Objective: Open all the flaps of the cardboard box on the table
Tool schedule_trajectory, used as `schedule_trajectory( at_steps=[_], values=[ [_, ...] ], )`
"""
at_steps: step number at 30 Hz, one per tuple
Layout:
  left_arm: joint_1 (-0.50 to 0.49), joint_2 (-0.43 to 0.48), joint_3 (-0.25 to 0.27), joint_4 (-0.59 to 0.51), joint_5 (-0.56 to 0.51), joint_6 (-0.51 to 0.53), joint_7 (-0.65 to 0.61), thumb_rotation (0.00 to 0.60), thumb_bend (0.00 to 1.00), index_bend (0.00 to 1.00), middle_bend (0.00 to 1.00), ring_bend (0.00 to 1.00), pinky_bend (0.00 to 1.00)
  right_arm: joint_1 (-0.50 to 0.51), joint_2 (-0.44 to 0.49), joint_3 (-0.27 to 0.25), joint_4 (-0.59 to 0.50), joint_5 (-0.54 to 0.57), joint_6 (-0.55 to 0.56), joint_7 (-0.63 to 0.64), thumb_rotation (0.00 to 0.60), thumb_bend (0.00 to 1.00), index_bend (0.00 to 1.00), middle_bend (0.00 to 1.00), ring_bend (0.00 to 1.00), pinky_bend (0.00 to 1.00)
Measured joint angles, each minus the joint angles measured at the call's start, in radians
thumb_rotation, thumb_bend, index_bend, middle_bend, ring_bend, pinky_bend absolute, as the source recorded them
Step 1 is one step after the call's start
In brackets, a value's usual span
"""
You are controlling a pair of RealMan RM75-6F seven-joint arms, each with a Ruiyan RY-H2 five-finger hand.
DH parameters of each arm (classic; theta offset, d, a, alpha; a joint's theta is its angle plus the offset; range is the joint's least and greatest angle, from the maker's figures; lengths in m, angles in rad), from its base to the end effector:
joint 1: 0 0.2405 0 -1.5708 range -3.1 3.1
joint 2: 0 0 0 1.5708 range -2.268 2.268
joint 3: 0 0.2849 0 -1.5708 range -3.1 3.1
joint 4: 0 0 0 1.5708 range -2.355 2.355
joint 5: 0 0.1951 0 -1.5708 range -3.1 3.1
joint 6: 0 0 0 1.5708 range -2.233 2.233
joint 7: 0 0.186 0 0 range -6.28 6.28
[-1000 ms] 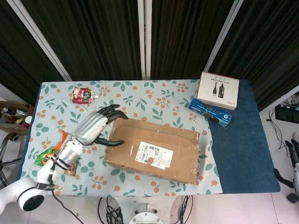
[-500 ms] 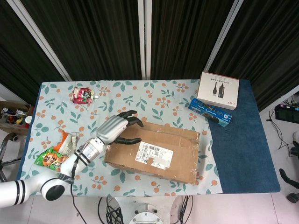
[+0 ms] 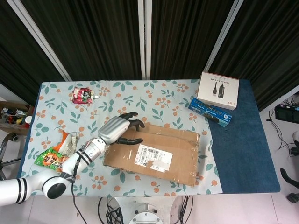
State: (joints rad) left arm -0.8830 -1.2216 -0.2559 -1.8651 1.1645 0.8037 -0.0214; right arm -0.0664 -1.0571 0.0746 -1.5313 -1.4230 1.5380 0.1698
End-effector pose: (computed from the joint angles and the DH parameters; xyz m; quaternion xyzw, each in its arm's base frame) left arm -0.0501 0.3782 0.0564 -0.7486 -0.4338 -0.4486 0.2239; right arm -0.3825 -0.1733 0.2361 0.5145 -0.4225 0.3669 0.6498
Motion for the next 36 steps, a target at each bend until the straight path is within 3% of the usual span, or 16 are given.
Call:
schedule_trajectory(
  at_steps=[18,27,36],
  values=[
    [-0.002,0.061,-0.010,-0.079,0.021,0.032,0.007,0.000,0.00,0.20,0.58,0.13,0.16,0.003,-0.005,0.006,0.011,0.000,-0.004,0.016,0.600,0.19,0.00,0.00,0.00,0.00],
    [0.047,0.154,-0.005,-0.176,0.076,0.079,-0.016,0.000,0.00,0.19,0.63,0.16,0.16,0.006,-0.004,0.007,0.004,-0.006,-0.004,0.009,0.600,0.19,0.00,0.00,0.00,0.00],
    [0.155,0.296,0.034,-0.291,0.199,0.167,-0.052,0.000,0.00,0.16,0.64,0.17,0.16,0.014,-0.002,0.007,-0.010,-0.017,-0.005,-0.010,0.600,0.19,0.00,0.00,0.00,0.00]
  ],
)
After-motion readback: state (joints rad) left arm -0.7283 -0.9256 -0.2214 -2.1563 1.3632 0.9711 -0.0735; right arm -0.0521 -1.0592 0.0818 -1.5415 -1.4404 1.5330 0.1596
